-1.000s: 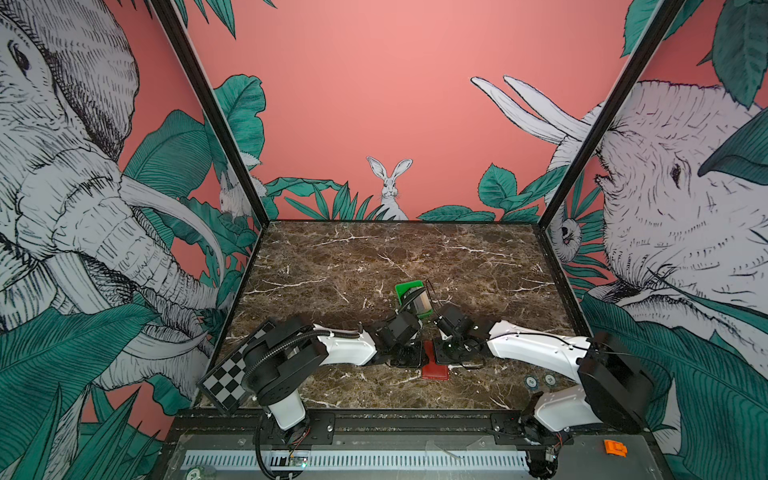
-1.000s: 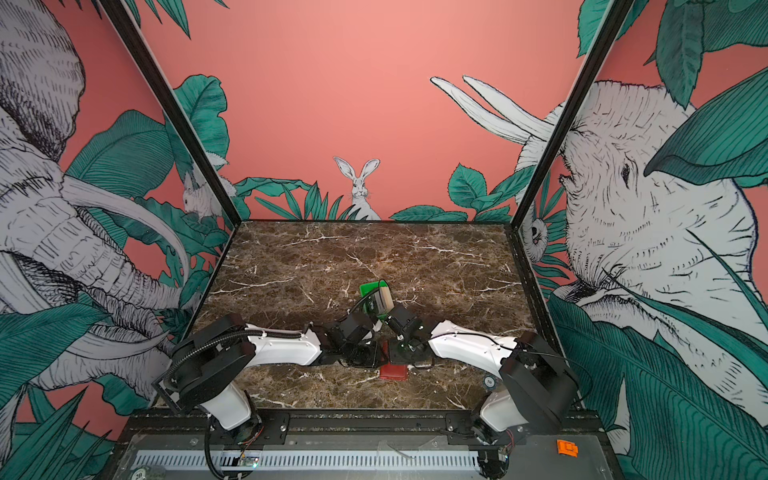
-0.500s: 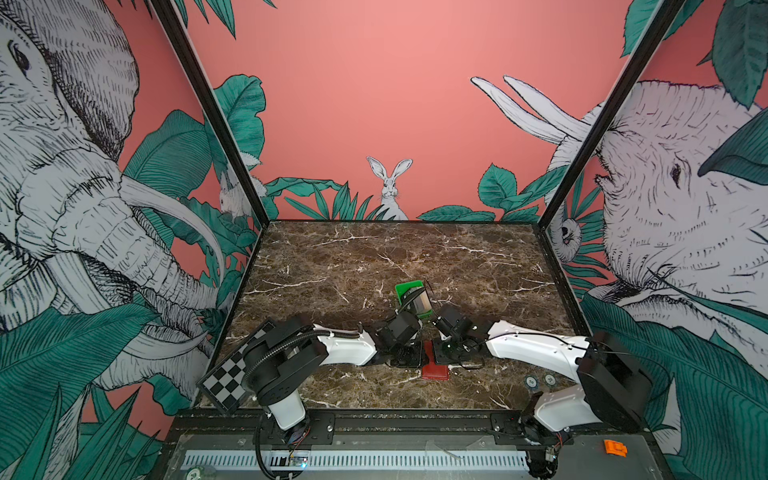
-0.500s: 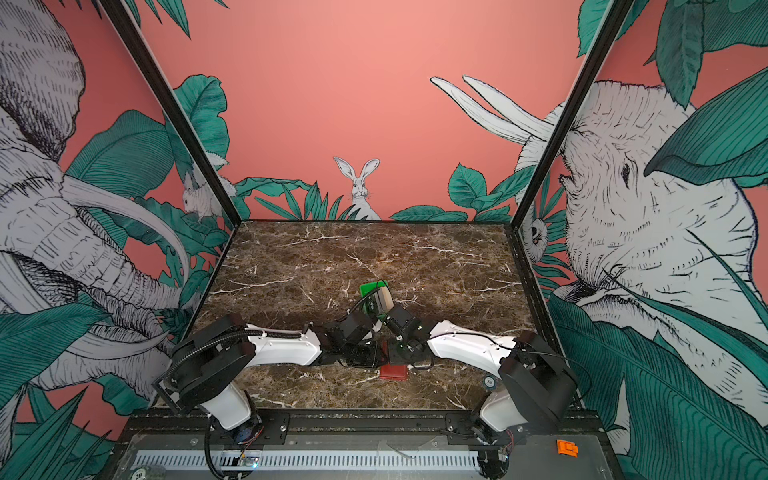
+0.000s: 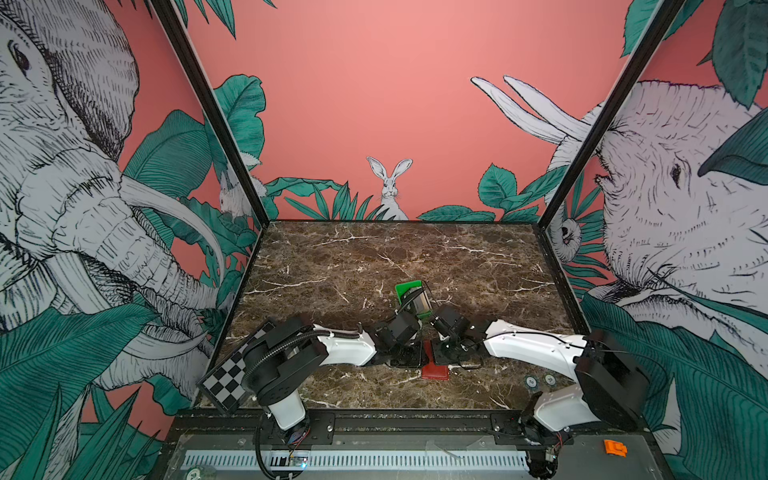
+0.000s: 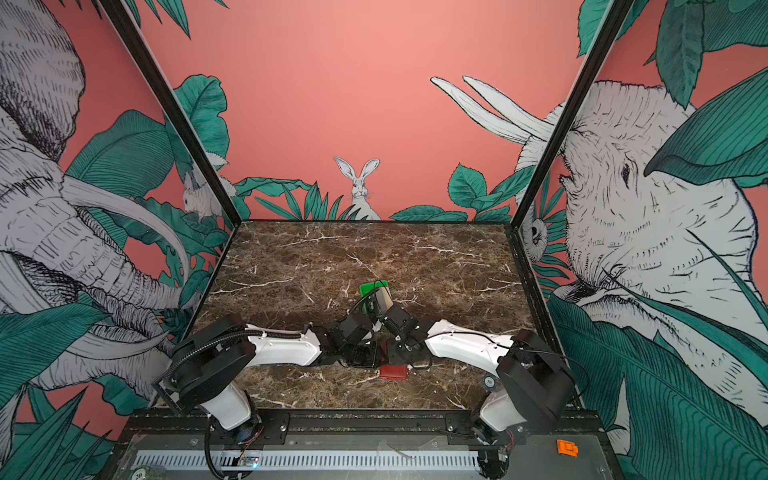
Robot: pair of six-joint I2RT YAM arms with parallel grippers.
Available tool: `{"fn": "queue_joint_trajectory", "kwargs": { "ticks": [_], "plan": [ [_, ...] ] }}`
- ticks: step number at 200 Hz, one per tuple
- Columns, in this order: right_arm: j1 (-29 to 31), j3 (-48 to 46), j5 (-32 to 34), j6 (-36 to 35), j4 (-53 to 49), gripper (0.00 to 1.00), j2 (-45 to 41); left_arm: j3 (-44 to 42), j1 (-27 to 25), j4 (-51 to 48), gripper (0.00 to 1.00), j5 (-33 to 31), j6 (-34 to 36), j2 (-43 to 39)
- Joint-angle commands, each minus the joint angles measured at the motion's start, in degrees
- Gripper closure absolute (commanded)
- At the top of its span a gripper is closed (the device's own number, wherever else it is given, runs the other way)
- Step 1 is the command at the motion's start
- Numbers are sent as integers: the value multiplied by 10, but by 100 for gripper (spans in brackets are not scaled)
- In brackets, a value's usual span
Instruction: Put the credit cards into the card holder
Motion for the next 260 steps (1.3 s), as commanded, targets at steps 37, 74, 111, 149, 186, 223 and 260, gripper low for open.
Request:
{"fn": "queue_joint_trajectory", "kwargs": {
  "ticks": [37, 74, 111, 149, 186, 223, 260],
  "plan": [
    [11, -11, 2, -5, -40, 91, 33, -15, -10, -22, 79, -6, 1, 19],
    [12, -11, 4, -7, -46, 91, 37, -13, -9, -24, 79, -6, 0, 19],
    [13, -13, 4, -7, -43, 91, 39, -10, -9, -28, 79, -6, 3, 20],
    [13, -12, 0, -6, -34, 91, 45, -7, -10, -28, 79, -4, 3, 22],
    [15, -14, 5, -4, -33, 91, 56, -11, -10, -26, 79, -6, 3, 21],
    [15, -17, 9, 0, -31, 91, 66, -17, -10, -21, 79, -7, 0, 18],
    [17, -18, 10, 4, -19, 91, 45, -22, -10, -19, 79, -13, -1, 11]
  ]
}}
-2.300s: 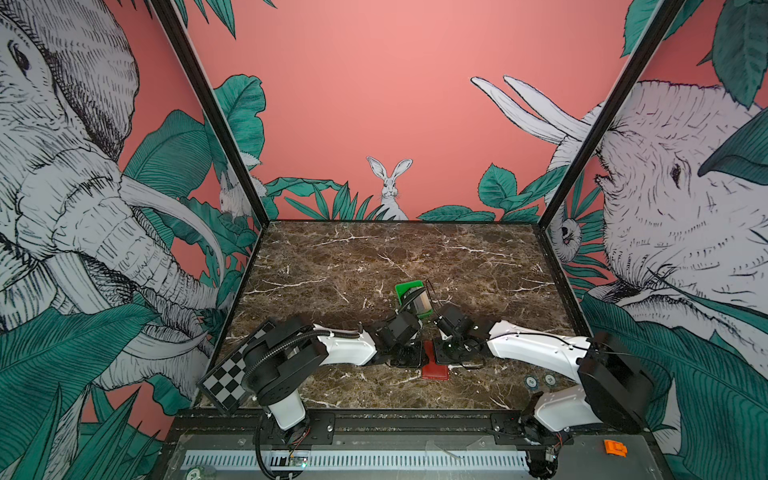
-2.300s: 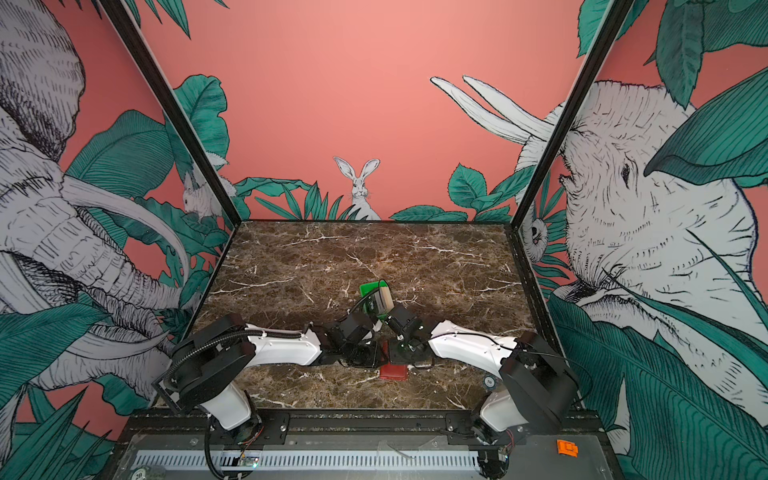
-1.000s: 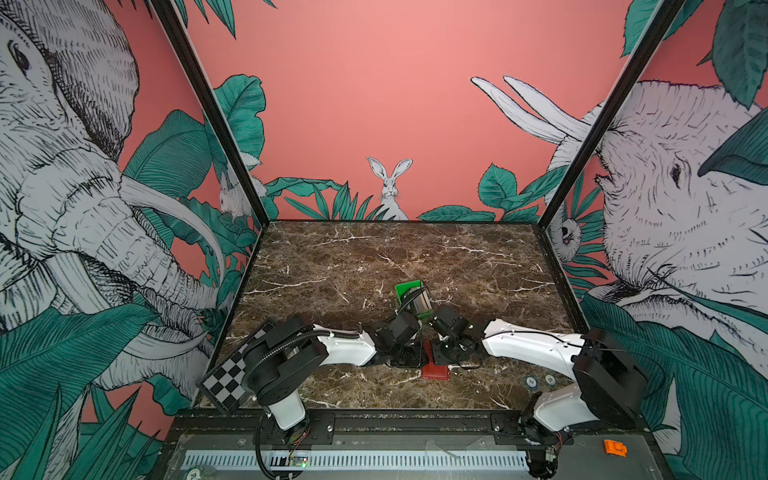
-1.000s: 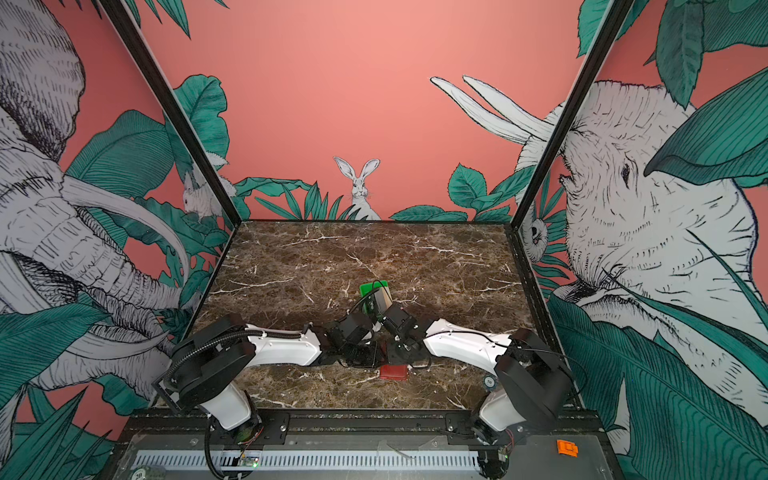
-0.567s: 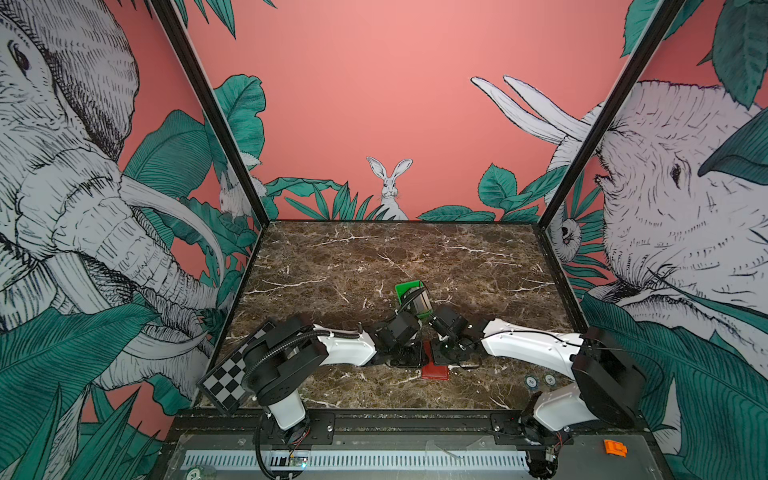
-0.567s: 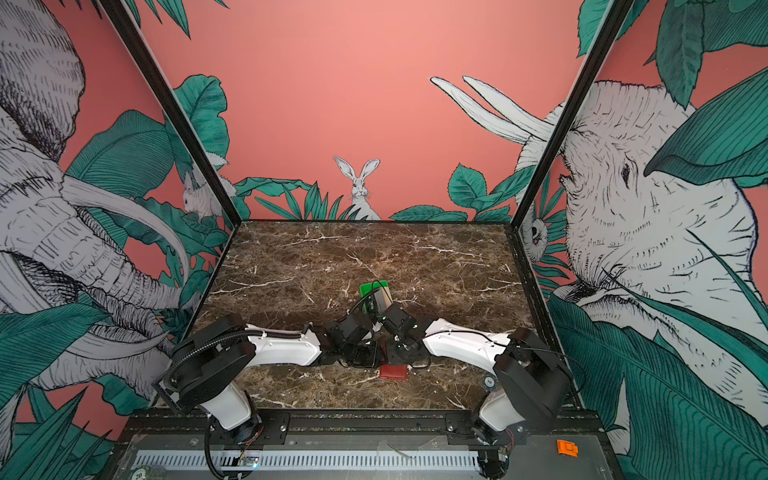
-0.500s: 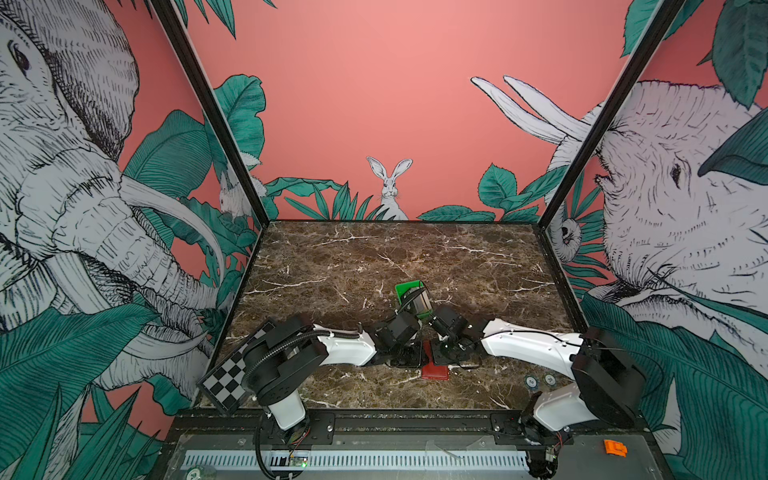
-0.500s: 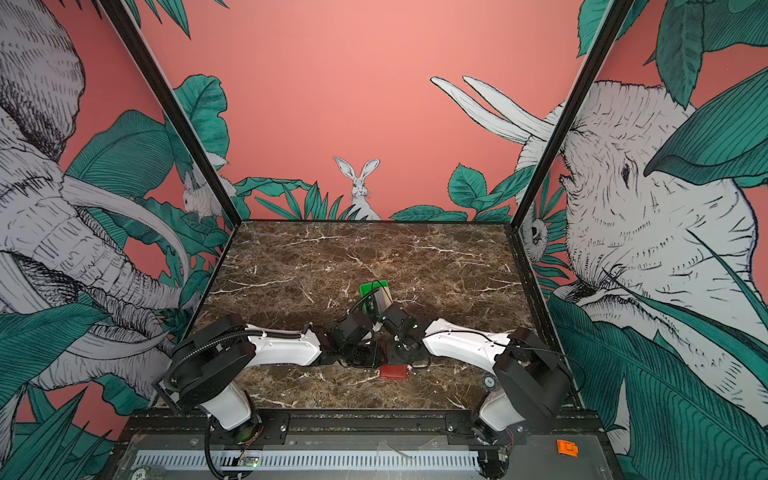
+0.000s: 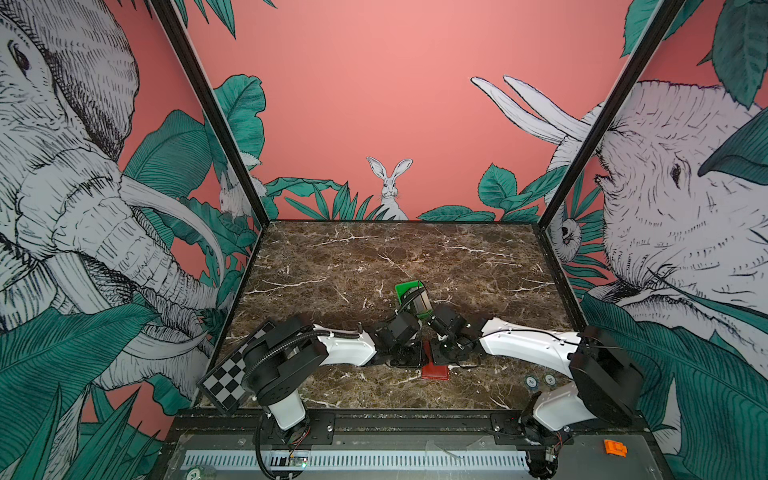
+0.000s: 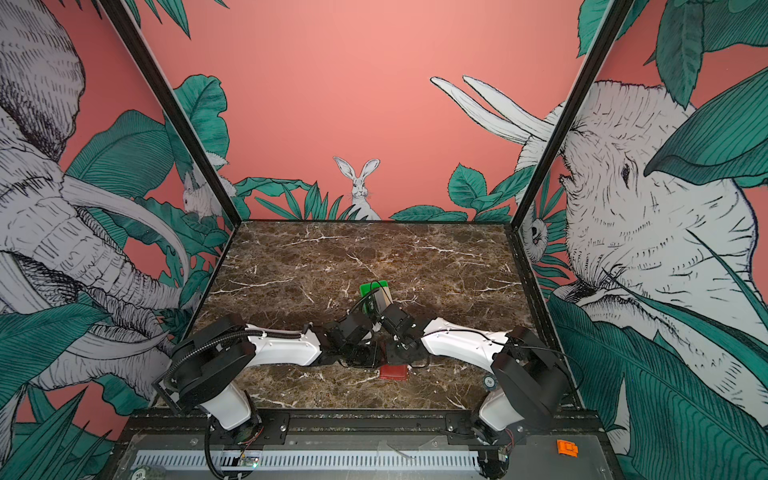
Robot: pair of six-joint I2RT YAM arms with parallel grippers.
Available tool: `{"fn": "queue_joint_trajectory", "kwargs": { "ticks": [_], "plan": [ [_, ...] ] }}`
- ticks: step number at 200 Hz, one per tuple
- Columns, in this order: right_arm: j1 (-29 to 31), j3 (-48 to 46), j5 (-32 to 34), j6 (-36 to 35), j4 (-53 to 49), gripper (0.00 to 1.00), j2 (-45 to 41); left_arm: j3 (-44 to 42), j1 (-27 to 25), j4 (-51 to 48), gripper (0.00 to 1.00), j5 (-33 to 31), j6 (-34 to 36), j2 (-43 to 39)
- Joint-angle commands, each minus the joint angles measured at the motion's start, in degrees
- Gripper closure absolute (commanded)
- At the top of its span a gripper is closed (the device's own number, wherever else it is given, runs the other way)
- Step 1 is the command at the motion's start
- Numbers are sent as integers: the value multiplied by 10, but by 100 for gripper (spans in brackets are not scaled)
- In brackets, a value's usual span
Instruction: Put the credit cards into the card holder
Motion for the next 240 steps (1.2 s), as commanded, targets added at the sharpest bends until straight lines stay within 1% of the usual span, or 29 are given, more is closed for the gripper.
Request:
{"fn": "queue_joint_trajectory", "kwargs": {
  "ticks": [1, 71, 101, 125, 156, 170, 201, 214, 226, 240],
  "plan": [
    [11, -33, 1, 5, -4, 91, 25, -21, -10, -20, 79, -13, -1, 12],
    [11, -57, 10, 8, 34, 84, -94, -26, -10, -21, 79, -22, -4, 3],
    [11, -69, 24, 11, 37, 78, -147, -26, -10, -25, 77, -31, -3, -6],
    [11, -80, 32, 13, 40, 75, -186, -16, -10, -37, 76, -41, 3, -14],
    [11, -98, 32, 13, 48, 66, -234, -6, -10, -57, 75, -53, 8, -28],
    [11, -111, 32, 12, 56, 62, -260, -2, -10, -69, 73, -60, 12, -39],
    [11, -143, 42, 9, 64, 52, -324, 7, -8, -111, 63, -91, 26, -74],
    [11, -160, 51, 10, 73, 43, -354, 11, -4, -135, 56, -105, 34, -94],
    [11, -175, 60, 10, 73, 32, -385, 9, 4, -151, 45, -117, 40, -115],
    [11, -185, 79, 7, 63, 20, -420, 5, 17, -163, 27, -125, 46, -145]
  ]
}}
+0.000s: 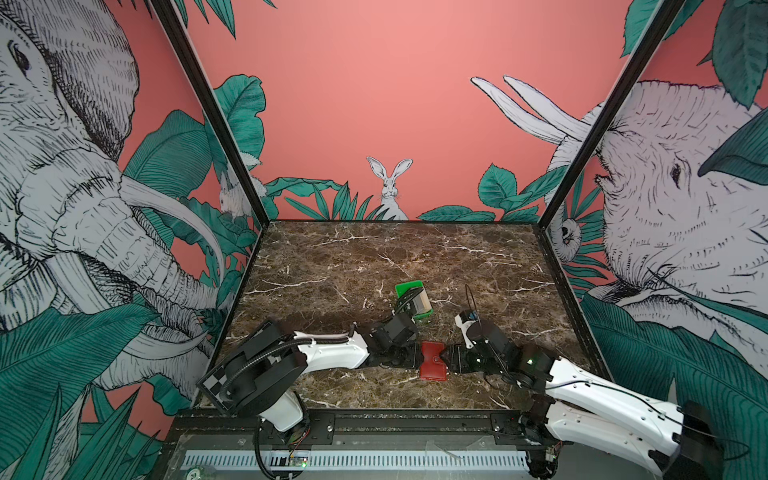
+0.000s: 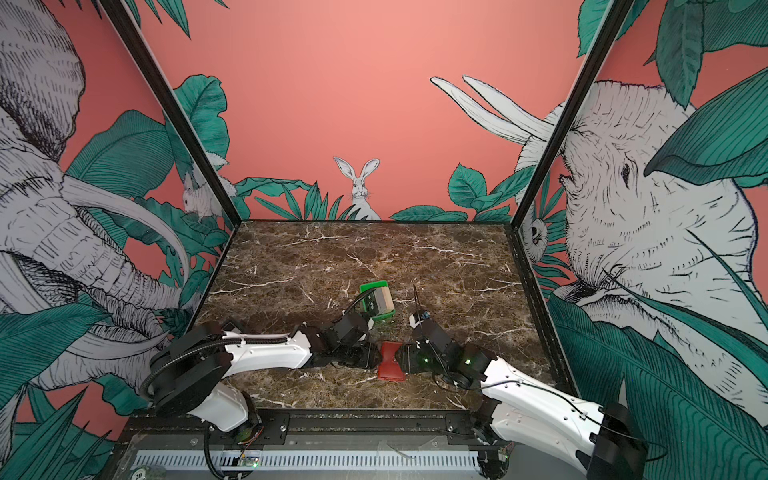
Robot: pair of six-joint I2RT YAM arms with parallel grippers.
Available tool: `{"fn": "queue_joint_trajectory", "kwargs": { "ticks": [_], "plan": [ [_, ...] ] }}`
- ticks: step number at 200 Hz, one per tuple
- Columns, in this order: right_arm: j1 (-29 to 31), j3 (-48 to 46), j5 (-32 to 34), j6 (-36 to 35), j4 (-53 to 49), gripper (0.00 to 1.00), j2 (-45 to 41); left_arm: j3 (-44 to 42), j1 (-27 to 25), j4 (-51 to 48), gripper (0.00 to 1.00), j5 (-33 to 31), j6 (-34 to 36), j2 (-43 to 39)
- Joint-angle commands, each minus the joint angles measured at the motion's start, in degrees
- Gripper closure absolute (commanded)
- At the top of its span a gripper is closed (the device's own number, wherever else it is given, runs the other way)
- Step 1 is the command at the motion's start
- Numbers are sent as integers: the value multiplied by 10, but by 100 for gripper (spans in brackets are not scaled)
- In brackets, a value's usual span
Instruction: Put the credit cards into the card holder
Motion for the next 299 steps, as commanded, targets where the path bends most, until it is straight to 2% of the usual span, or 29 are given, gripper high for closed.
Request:
{"fn": "queue_joint_trajectory", "kwargs": {
  "ticks": [1, 26, 60, 91, 105, 126, 153, 177, 197, 213, 232, 264, 299],
  "plan": [
    [2, -15, 39, -6, 4, 19, -50, 9, 18, -55, 26, -38, 19, -59],
    [2, -29, 83, -9, -17, 2, -110, 13, 54, -100, 1, -54, 50, -116],
    [2, -13, 142, -12, -71, 2, -149, 9, 106, -124, 1, -80, 121, -176],
    [1, 24, 225, -21, -137, 2, -131, -17, 156, -145, 1, -137, 143, -230],
    [1, 38, 225, -45, -135, 2, -110, -26, 185, -157, 1, -136, 167, -252],
    [0, 52, 247, -57, -122, 2, -77, -37, 259, -167, 1, -133, 200, -293],
    [-11, 51, 263, -89, -77, 2, -56, -67, 316, -123, 1, -157, 263, -337],
    [-50, 41, 270, -137, -31, 2, -53, -91, 362, -72, 1, -172, 280, -351],
    [-105, 42, 256, -177, -11, 2, -57, -92, 403, -46, 1, -178, 327, -337],
    [-151, 40, 232, -229, 13, 2, -61, -93, 448, -15, 1, -162, 361, -316],
    [-198, 44, 223, -253, 31, 2, -56, -96, 492, 24, 1, -143, 395, -307],
    [-276, 47, 182, -290, 68, 2, -10, -139, 505, 144, 1, -180, 494, -291],
    [-346, 35, 157, -327, 140, 2, 33, -164, 521, 252, 1, -191, 541, -235]
  ]
}}
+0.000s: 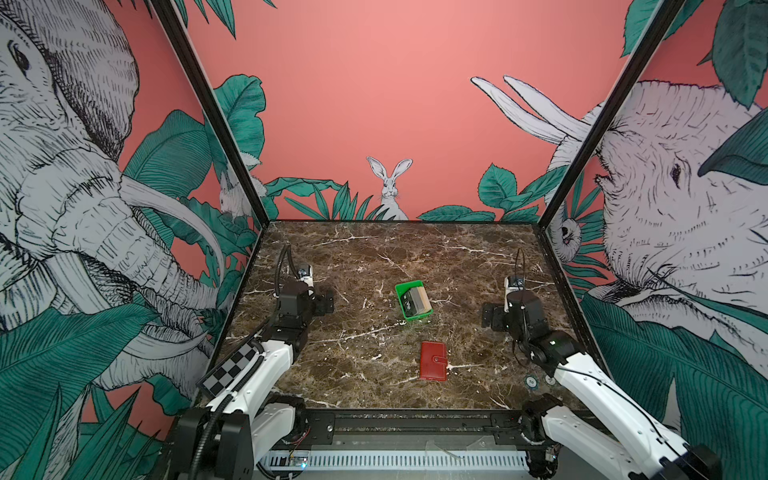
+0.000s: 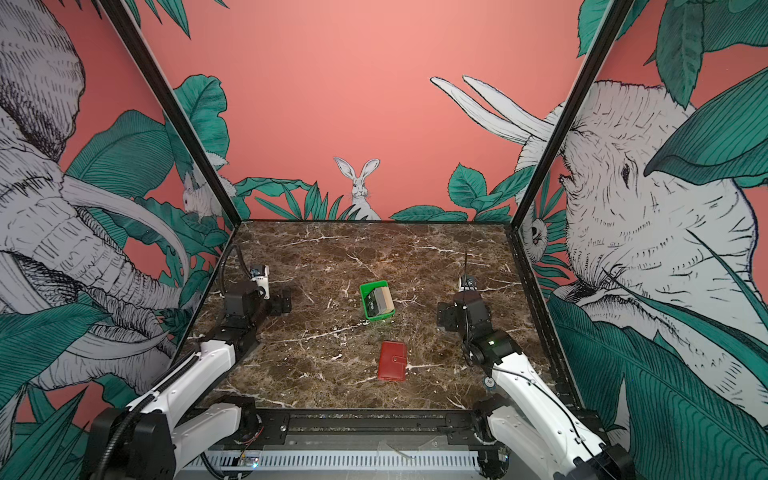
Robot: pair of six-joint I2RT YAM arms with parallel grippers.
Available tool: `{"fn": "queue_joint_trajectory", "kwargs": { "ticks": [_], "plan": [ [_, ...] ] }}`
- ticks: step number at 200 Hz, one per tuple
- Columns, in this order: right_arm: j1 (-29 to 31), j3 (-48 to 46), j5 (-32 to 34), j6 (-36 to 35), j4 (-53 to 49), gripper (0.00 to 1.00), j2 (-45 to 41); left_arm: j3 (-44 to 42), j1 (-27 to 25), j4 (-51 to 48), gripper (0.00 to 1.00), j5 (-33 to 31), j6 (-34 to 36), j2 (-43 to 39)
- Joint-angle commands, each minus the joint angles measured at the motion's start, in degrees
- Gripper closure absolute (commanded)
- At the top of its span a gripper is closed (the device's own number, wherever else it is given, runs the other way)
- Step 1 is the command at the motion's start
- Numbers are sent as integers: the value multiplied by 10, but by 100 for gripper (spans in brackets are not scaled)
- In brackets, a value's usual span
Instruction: Put the credit cards into the card holder
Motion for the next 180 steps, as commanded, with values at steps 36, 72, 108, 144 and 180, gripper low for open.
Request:
{"fn": "queue_joint_trajectory", "kwargs": {
  "ticks": [36, 72, 108, 144, 180],
  "plan": [
    [-85, -29, -34, -66, 155, 2, 43, -35, 53, 233, 1, 19, 68, 102],
    [-111, -48, -24, -94, 224, 2, 90, -55, 71, 353, 1, 21, 56, 183],
    [-128, -62, -3, -115, 283, 2, 134, -66, 79, 436, 1, 24, 53, 245],
    [-139, -69, -2, -131, 329, 2, 167, -62, 81, 448, 1, 44, 56, 272],
    [-148, -87, -4, -138, 387, 2, 189, -50, 81, 450, 1, 59, 67, 284]
  ]
}}
